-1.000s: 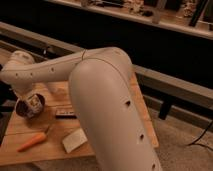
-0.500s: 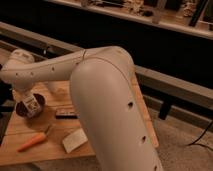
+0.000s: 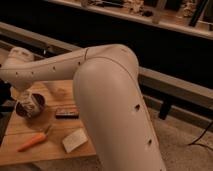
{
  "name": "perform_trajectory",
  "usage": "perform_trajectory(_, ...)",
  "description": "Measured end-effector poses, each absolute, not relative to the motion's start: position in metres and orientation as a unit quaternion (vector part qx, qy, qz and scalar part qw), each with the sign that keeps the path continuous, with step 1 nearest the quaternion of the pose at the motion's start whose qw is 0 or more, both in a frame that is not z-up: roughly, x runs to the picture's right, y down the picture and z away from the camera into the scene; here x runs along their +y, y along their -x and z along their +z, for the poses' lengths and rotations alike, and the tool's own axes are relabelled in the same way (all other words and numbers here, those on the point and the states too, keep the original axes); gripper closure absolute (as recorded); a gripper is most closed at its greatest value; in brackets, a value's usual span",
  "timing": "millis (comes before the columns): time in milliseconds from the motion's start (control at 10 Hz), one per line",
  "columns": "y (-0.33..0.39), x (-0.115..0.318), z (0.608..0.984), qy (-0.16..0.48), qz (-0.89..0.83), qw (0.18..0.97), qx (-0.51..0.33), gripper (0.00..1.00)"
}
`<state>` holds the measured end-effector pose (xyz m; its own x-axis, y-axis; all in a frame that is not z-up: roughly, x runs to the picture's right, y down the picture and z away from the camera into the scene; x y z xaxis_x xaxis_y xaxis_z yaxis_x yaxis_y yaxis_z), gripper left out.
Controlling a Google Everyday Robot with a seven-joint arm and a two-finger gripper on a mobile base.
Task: Place the bottle in the ceramic bowl
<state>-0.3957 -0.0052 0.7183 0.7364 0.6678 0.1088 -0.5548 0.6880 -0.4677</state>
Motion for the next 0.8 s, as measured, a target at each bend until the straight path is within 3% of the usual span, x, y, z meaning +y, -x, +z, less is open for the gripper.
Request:
perform_trajectory(500, 0.339, -0.033, 0.686, 0.188, 0.348, 0.914, -0.088, 0.2)
perform_trajectory(800, 0.262, -0.037, 0.657, 0.168, 0.37, 0.914, 0.005, 0.2)
